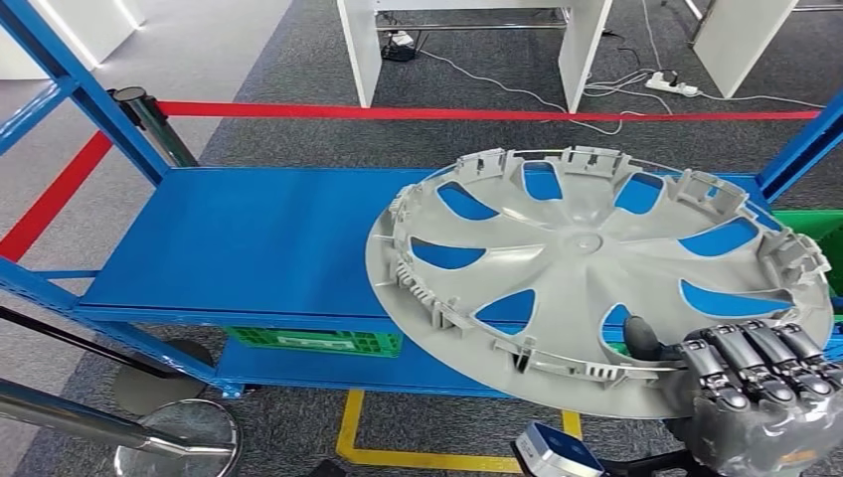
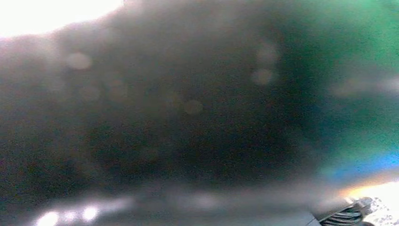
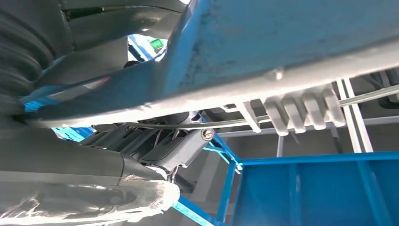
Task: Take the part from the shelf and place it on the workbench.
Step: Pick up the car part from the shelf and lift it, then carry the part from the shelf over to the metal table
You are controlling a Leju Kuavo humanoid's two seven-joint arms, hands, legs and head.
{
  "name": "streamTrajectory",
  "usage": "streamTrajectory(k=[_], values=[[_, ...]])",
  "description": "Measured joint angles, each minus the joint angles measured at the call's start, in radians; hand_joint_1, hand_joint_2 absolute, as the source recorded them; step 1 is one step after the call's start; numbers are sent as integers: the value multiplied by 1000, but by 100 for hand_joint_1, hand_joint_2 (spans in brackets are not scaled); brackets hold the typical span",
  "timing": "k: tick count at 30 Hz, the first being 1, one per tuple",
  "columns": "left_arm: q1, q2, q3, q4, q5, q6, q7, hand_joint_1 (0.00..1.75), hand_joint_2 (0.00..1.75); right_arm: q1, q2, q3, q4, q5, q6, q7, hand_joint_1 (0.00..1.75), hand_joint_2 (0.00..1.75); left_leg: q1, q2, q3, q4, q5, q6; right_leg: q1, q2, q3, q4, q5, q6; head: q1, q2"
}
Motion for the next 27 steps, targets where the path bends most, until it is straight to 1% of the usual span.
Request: streamTrajectory(k=[1,2,3,4,5,7,8,9,10,11,12,13,14,15,16,17,18,19,20,21,22,23,24,25,26,27], values=[[0,0,0,0,0,0,0,0,0,0,0,0,0,0,0,0,175,175,-4,0,32,-49,30,11,6,0,-3,0,4,-3,0,0],[0,0,0,0,0,0,0,0,0,0,0,0,1,0,0,1,175,175,-10,0,74,-119,60,26,10,0,-6,0,8,-5,0,0],[-1,1,0,0,0,0,0,0,0,-1,0,0,1,0,0,1,175,175,-15,0,113,-186,80,40,13,0,-8,0,12,-5,2,0],[-1,1,-1,0,0,0,0,0,0,-1,0,0,1,0,0,1,175,175,-21,1,139,-235,92,50,14,0,-11,0,17,-3,1,0],[-2,2,-1,0,0,0,0,0,0,-2,0,0,1,0,0,2,175,175,-25,1,151,-262,97,55,12,-1,-14,-1,23,0,1,0],[-1,1,-1,0,0,1,0,0,0,-3,0,1,1,0,0,2,175,175,-28,2,149,-280,109,55,11,-2,-20,-4,36,11,-1,0],[-1,1,-1,0,0,1,0,0,0,-3,0,1,1,0,0,2,175,175,-25,3,146,-290,119,55,11,-1,-25,-3,33,16,0,0],[-1,1,-1,0,0,1,0,0,0,-3,0,1,1,0,0,2,175,175,-21,5,142,-301,129,57,12,1,-35,9,16,21,1,0],[-2,-1,-1,0,0,1,0,0,0,-4,0,1,1,0,0,2,175,175,-16,7,135,-311,141,58,12,2,-49,37,-16,26,3,0],[-3,-2,-1,0,0,0,0,0,0,-5,0,1,1,0,0,2,175,175,-14,8,126,-312,151,59,9,3,-66,85,-60,32,4,0],[-2,-3,-2,0,0,0,0,0,0,-6,0,1,1,0,0,3,175,175,-13,9,115,-312,160,60,6,4,-83,145,-103,38,4,0],[-2,-3,-2,0,-1,0,0,0,0,-6,0,1,1,0,0,4,175,175,-13,10,104,-311,168,59,2,4,-94,203,-130,44,5,0],[-2,-3,-2,0,-1,0,0,0,0,-6,0,1,2,0,0,9,175,175,-12,11,92,-310,176,57,-2,4,-95,240,-135,50,4,0],[-2,-3,-2,0,-1,0,0,0,0,-7,0,1,3,0,0,16,175,175,-10,12,80,-307,183,54,-6,3,-82,246,-120,56,4,0],[-2,-3,-2,0,-1,0,0,0,0,-7,0,1,4,0,0,26,175,175,-8,12,68,-302,190,50,-11,3,-51,213,-89,62,4,0],[-2,-3,-2,0,-1,1,0,0,0,-7,0,1,4,0,0,37,175,175,-5,12,56,-295,195,44,-16,3,-6,152,-61,68,4,0],[-2,-3,-2,0,-1,1,0,0,0,-8,0,1,5,0,0,47,175,175,-4,11,44,-287,200,38,-17,4,42,82,-50,72,6,0],[-2,-2,-2,0,-1,2,0,0,0,-9,0,2,6,0,0,53,175,175,-5,10,34,-279,205,32,-18,5,82,21,-49,72,6,0],[-2,-2,-2,0,-1,2,0,0,0,-9,0,2,7,0,0,57,175,175,-6,9,26,-272,210,26,-17,7,103,-17,-58,68,5,0],[-1,-1,-2,0,-1,2,0,0,0,-9,0,2,8,0,0,59,175,175,-8,9,22,-269,217,20,-14,9,110,-32,-65,61,5,0],[-1,0,-2,0,-1,2,0,0,0,-9,0,2,9,0,0,61,175,175,-8,8,19,-268,224,15,-14,9,102,-33,-63,50,4,0],[0,0,-2,0,-1,2,0,0,0,-9,0,2,10,0,0,62,175,175,-6,8,15,-266,223,9,-14,7,92,-32,-58,41,4,0],[0,1,-1,0,-1,2,0,0,0,-9,0,2,11,0,0,64,175,175,-5,7,10,-256,205,3,-14,6,83,-31,-51,29,3,0],[1,1,-1,0,-1,2,0,0,0,-9,0,2,12,0,0,64,175,175,-3,7,1,-227,169,-2,-15,3,72,-32,-42,17,2,0],[1,1,-1,0,-1,2,0,0,0,-10,0,2,12,0,0,65,175,175,-2,6,-12,-180,116,-7,-15,2,63,-32,-32,8,0,0],[1,1,-1,0,-1,2,0,0,0,-10,0,3,13,0,0,66,175,175,-1,6,-25,-119,64,-11,-13,1,52,-31,-21,2,-2,0]])
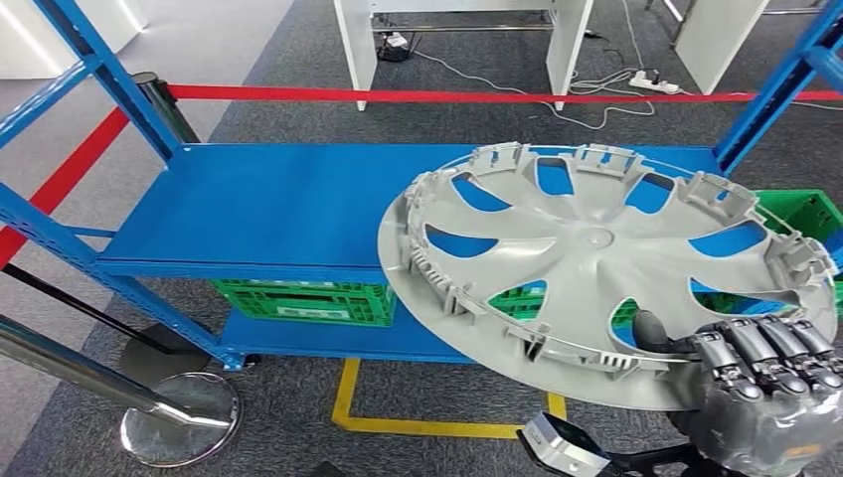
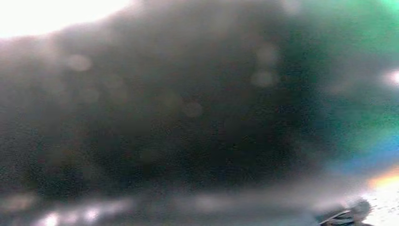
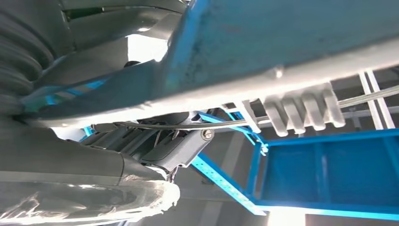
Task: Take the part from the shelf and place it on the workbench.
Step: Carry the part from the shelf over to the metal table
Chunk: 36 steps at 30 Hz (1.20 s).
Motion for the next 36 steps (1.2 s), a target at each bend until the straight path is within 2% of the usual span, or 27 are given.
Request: streamTrajectory(k=[1,2,3,4,6,8,9,10,12,13,14,16,17,18,19,20,21,23,24,25,26,27,28,31,32,34,36], values=[[0,0,0,0,0,0,0,0,0,0,0,0,1,0,0,1,175,175,1,0,-11,64,-38,-2,2,-1,-12,1,11,-3,0,0],[0,1,0,0,0,0,0,0,0,0,0,0,2,0,0,2,175,175,1,0,-14,111,-52,-2,4,-2,-25,3,22,-4,0,0],[0,1,0,0,0,0,0,0,0,0,0,0,4,0,0,2,175,175,1,0,-5,130,-43,0,6,-2,-40,5,32,-4,0,0],[0,2,0,0,0,0,0,0,0,1,0,0,6,0,0,3,175,175,1,0,20,115,-18,5,9,-3,-54,7,41,-4,-1,0],[-1,3,0,0,1,0,0,0,0,1,0,1,8,0,0,5,175,175,-4,-1,115,-5,28,25,14,-2,-76,9,59,-3,0,0],[-3,4,0,0,1,0,0,0,0,1,-1,4,9,0,0,13,175,175,-12,-1,208,-145,29,44,18,-2,-89,10,77,3,1,0],[-4,5,0,0,1,0,0,0,0,0,-2,7,11,0,0,18,175,175,-15,-1,229,-184,22,49,18,-3,-94,9,86,8,0,0],[-5,5,0,0,1,0,0,0,0,0,-2,10,12,0,0,24,175,175,-17,-1,233,-204,22,50,18,-5,-98,8,96,15,1,0],[-5,7,1,0,2,-1,0,0,0,0,-4,15,16,0,0,33,175,175,-15,2,220,-214,41,52,15,-5,-111,12,92,26,0,0],[-4,8,1,0,2,-2,0,0,0,-1,-6,18,19,0,0,37,175,175,-13,4,210,-218,54,55,14,-3,-123,30,64,30,2,0],[-4,8,1,0,3,-5,0,0,0,-2,-8,22,23,0,0,40,175,175,-11,6,198,-220,66,58,14,-1,-138,70,18,33,3,0],[-5,11,1,0,5,-9,0,0,0,-12,-12,31,39,0,0,45,175,175,-13,8,168,-218,89,61,13,1,-167,193,-77,39,6,0],[-6,13,1,0,6,-12,0,0,0,-19,-13,36,50,0,0,47,175,175,-13,9,152,-216,101,60,13,1,-173,251,-95,42,6,0],[-7,16,2,0,8,-15,1,0,0,-26,-14,40,61,0,0,50,175,175,-13,10,135,-213,112,59,12,1,-169,285,-86,44,6,0],[-7,19,2,0,11,-18,1,0,0,-34,-14,44,73,0,0,53,175,175,-12,11,117,-208,123,57,11,0,-149,288,-57,46,6,0],[-8,21,2,0,13,-20,2,0,0,-42,-14,47,84,0,0,56,175,175,-12,11,99,-201,131,54,9,0,-112,254,-24,48,6,0],[-9,23,2,0,14,-21,3,0,0,-50,-14,51,93,0,0,59,175,175,-12,11,83,-192,138,49,7,0,-61,191,-8,49,6,0],[-10,25,3,0,16,-20,4,0,0,-65,-14,60,111,0,0,62,175,175,-14,10,57,-172,151,39,7,3,43,44,-26,46,6,0],[-11,27,3,0,16,-19,5,0,0,-70,-14,63,118,0,0,62,175,175,-16,9,49,-165,159,36,8,4,68,-2,-44,41,5,0],[-11,28,3,0,16,-19,5,0,0,-73,-15,66,125,0,0,63,175,175,-17,9,43,-161,168,33,10,5,77,-22,-51,34,5,0],[-10,30,3,0,16,-19,5,0,0,-75,-15,68,131,0,0,63,175,175,-16,8,37,-157,176,30,9,4,67,-22,-48,27,5,0],[-9,32,3,0,16,-19,6,0,0,-76,-15,69,138,0,0,63,175,175,-15,7,30,-147,168,25,9,2,56,-20,-41,19,4,0],[-8,34,3,0,16,-19,6,0,0,-78,-16,70,144,0,0,63,175,175,-14,6,20,-124,142,19,8,1,46,-19,-32,10,3,0],[-8,36,3,0,16,-18,7,0,0,-83,-17,73,157,0,0,69,175,175,-7,4,-15,28,-11,1,8,-3,11,-17,-1,-5,-1,0],[-9,36,3,0,16,-18,7,0,0,-84,-17,73,159,0,0,71,175,175,-5,4,-22,76,-46,-1,9,-3,2,-15,8,-6,-2,0],[-9,37,3,0,16,-18,7,0,0,-85,-18,73,162,0,0,73,175,175,-4,4,-27,122,-70,-3,9,-4,-8,-14,17,-6,-2,0],[-9,37,3,0,16,-18,7,0,0,-85,-18,73,162,0,0,73,175,175,-4,4,-27,122,-70,-3,9,-4,-8,-14,17,-6,-2,0]])
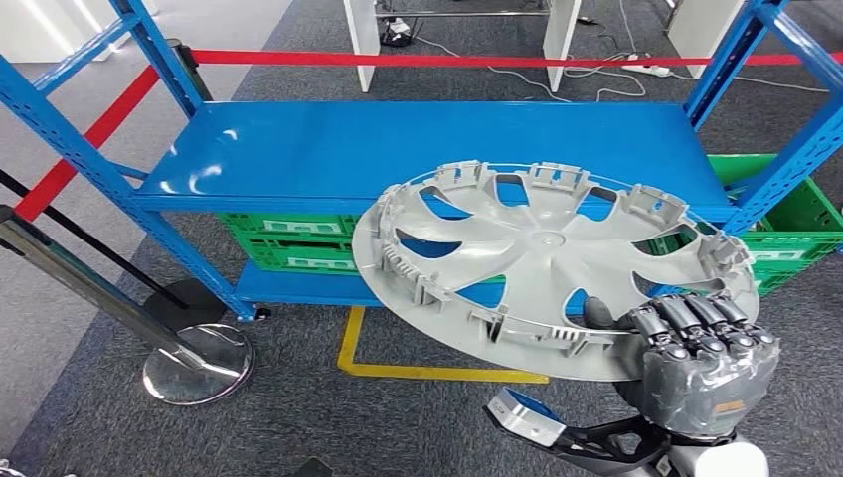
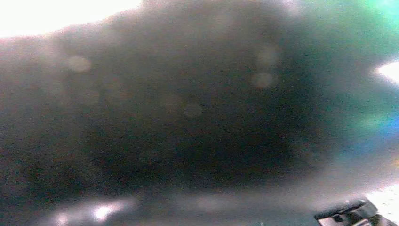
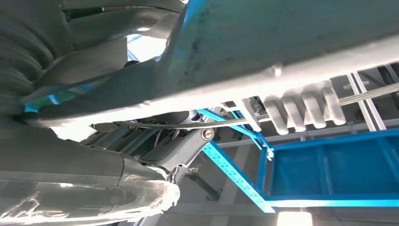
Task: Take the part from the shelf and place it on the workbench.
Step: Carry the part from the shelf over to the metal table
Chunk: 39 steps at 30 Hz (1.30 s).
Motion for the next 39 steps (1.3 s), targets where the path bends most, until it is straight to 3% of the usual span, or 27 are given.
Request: streamTrajectory(k=[4,6,8,10,12,13,14,16,18,19,21,22,24,26,27,28,29,31,33,34,36,37,39], values=[[0,0,0,0,0,0,0,0,0,0,0,0,0,0,0,0,175,175,0,0,1,7,1,0,0,0,-3,0,2,0,0,0],[-1,0,0,0,0,0,0,0,0,-3,-1,2,6,0,0,4,175,175,0,0,53,-27,63,6,3,0,-33,7,19,0,0,0],[-6,2,0,0,0,0,0,0,0,-9,-5,8,20,0,0,9,175,175,-4,-1,175,-202,120,29,7,1,-84,22,43,14,1,0],[-10,3,1,0,0,-1,-1,0,0,-16,-12,15,40,0,0,12,175,175,-8,1,218,-337,141,54,6,3,-140,134,-30,36,4,0],[-9,4,1,0,0,-2,0,0,0,-19,-17,18,54,0,0,12,175,175,-8,4,176,-334,172,61,4,5,-172,280,-111,48,7,0],[-9,4,1,0,0,-2,0,0,0,-19,-18,18,58,0,0,10,175,175,-8,5,161,-328,180,60,3,5,-164,303,-100,50,7,0],[-9,4,1,0,0,-2,0,0,0,-20,-19,17,62,0,0,7,175,175,-8,6,145,-321,187,58,2,5,-139,288,-73,52,7,0],[-9,3,1,0,0,-2,0,0,0,-25,-20,17,71,0,0,-1,175,175,-9,6,115,-303,198,51,-1,4,-47,176,-30,55,8,0],[-11,4,1,0,0,-2,0,0,0,-32,-20,19,80,0,0,-6,175,175,-12,5,91,-284,208,41,-1,7,36,51,-41,51,8,0],[-12,4,1,0,0,-2,0,0,0,-35,-20,20,84,0,0,-8,175,175,-13,5,82,-278,216,37,1,8,54,20,-52,47,8,0],[-11,6,1,0,0,-2,0,0,0,-39,-20,22,94,0,0,-10,175,175,-13,4,68,-273,228,28,1,8,41,12,-48,36,8,0],[-11,8,1,0,0,-3,0,0,0,-41,-20,23,98,0,0,-11,175,175,-11,3,60,-266,217,21,0,7,31,14,-40,28,7,0],[-9,9,1,0,0,-3,0,0,0,-45,-20,23,105,0,0,-12,175,175,-7,1,37,-206,144,6,-3,4,7,16,-20,11,3,0],[-10,9,1,0,0,-3,0,0,0,-47,-20,24,110,0,0,-13,175,175,-1,0,9,-84,51,-4,-2,2,-16,19,-1,4,-2,0],[-10,9,1,0,0,-3,0,0,0,-48,-20,24,113,0,0,-13,175,175,1,0,2,-29,29,-7,-1,1,-29,21,8,3,-2,0],[-10,10,1,0,0,-3,0,0,0,-49,-20,24,116,0,0,-13,175,175,1,0,7,-1,30,-6,1,1,-43,23,17,3,-2,0],[-10,10,1,0,0,-3,0,0,0,-49,-20,24,119,0,0,-13,175,175,2,0,26,-6,49,-4,2,1,-56,25,26,3,-2,0],[-12,10,1,0,0,-3,0,0,0,-50,-20,24,122,0,0,-13,175,175,-1,-2,111,-110,105,10,5,3,-77,27,41,4,-2,0],[-15,12,1,0,0,-3,1,0,0,-53,-20,24,126,0,0,-14,175,175,-8,-7,200,-251,118,29,6,3,-89,28,57,11,-2,0],[-16,13,1,0,0,-3,1,0,0,-56,-20,24,128,0,0,-14,175,175,-12,-9,223,-294,114,35,5,2,-94,27,67,18,-1,0],[-17,13,0,0,0,-3,3,0,0,-61,-20,25,132,0,0,-14,175,175,-16,-8,227,-327,121,40,1,2,-103,18,86,32,-2,0],[-17,14,1,0,0,-4,4,0,0,-62,-20,25,134,0,0,-14,175,175,-14,-6,222,-333,135,44,1,2,-108,17,82,37,-2,0],[-17,13,1,0,0,-5,6,0,0,-63,-20,25,138,0,0,-14,175,175,-9,-1,205,-345,161,54,2,5,-132,63,23,43,1,0]])
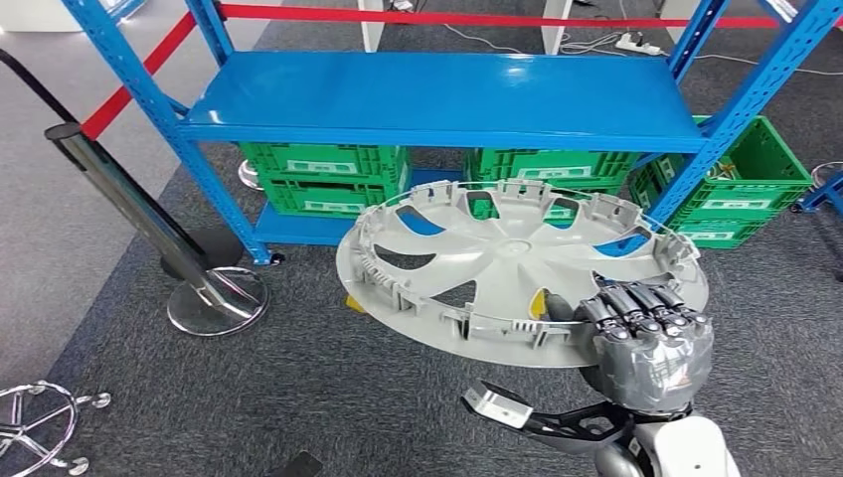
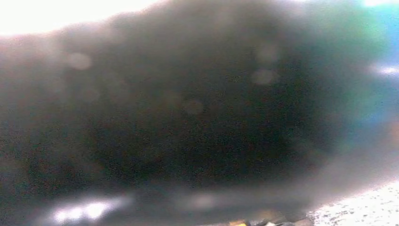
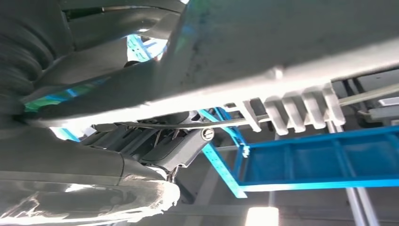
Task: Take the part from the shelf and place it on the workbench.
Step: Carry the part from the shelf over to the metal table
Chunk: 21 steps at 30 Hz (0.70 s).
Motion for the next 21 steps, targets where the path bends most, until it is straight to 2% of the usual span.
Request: streamTrajectory(k=[2,3,4,5,6,7,8,9,10,11,13,14,15,16,17,18,19,20,21], values=[[-1,-1,0,0,0,-1,0,0,0,-1,0,1,6,0,0,-1,175,175,1,3,-24,4,18,5,-1,1,-33,125,-96,6,3,0],[-2,-1,0,0,0,-2,0,0,0,-1,0,2,9,0,0,-1,175,175,1,4,-37,8,25,4,-2,1,-43,189,-123,9,4,0],[-2,-1,0,0,0,-2,0,0,0,-2,0,3,12,0,0,0,175,175,1,5,-51,14,32,3,-3,1,-41,230,-127,13,4,0],[-2,-1,0,0,0,-2,0,0,0,-2,0,4,15,0,0,2,175,175,2,7,-65,21,38,1,-4,1,-25,237,-109,16,4,0],[-2,-2,0,0,0,-2,0,0,0,-4,0,5,18,0,0,5,175,175,3,7,-81,30,43,-2,-6,1,10,205,-79,18,4,0],[-2,-2,0,0,0,-2,0,0,0,-6,0,6,21,0,0,7,175,175,4,8,-96,41,47,-6,-9,0,55,147,-56,21,4,0],[-2,-2,0,0,0,-2,0,0,0,-9,0,9,23,0,0,10,175,175,3,7,-110,54,50,-11,-10,1,105,77,-50,24,5,0],[-2,-2,0,0,0,-1,0,0,0,-12,0,12,24,0,0,12,175,175,2,7,-123,65,54,-15,-10,1,145,17,-55,22,4,0],[-2,-1,0,0,0,-1,0,0,0,-14,0,14,26,0,0,13,175,175,0,6,-132,73,60,-20,-9,2,167,-20,-67,18,5,0],[-2,-1,0,0,0,-1,0,0,0,-15,0,16,28,0,0,15,175,175,-1,6,-139,77,67,-24,-6,3,174,-35,-73,12,5,0],[0,1,0,0,0,-1,0,0,0,-16,0,17,31,0,0,16,175,175,0,4,-152,82,72,-33,-8,2,154,-32,-63,-3,5,0],[0,2,0,0,0,-1,1,0,0,-17,0,18,33,0,0,17,175,175,1,3,-161,94,53,-39,-9,0,142,-30,-54,-13,3,0],[1,3,0,0,0,-1,1,0,0,-19,0,19,35,0,0,18,175,175,3,2,-172,122,16,-46,-10,-1,129,-30,-44,-22,1,0],[1,3,0,0,0,-1,1,0,0,-20,0,20,36,0,0,20,175,175,6,1,-185,170,-37,-52,-10,-2,119,-29,-34,-31,-1,0],[1,3,0,0,0,-1,2,0,0,-20,0,21,37,0,0,22,175,175,9,1,-197,233,-89,-57,-9,-3,106,-29,-23,-36,-4,0],[1,3,0,0,0,-1,2,0,0,-21,0,23,39,0,0,25,175,175,11,1,-205,296,-124,-60,-7,-4,92,-28,-12,-38,-4,0],[0,3,0,0,0,-1,2,0,0,-22,0,23,40,0,0,27,175,175,13,1,-205,344,-136,-61,-6,-5,79,-27,-1,-39,-4,0],[0,3,0,0,0,-1,2,0,0,-23,0,24,42,0,0,29,175,175,13,1,-193,363,-122,-60,-5,-5,65,-27,9,-39,-5,0],[-1,3,0,0,0,-1,2,0,0,-24,0,24,43,0,0,31,175,175,13,1,-166,348,-92,-57,-3,-5,52,-26,19,-38,-5,0]])
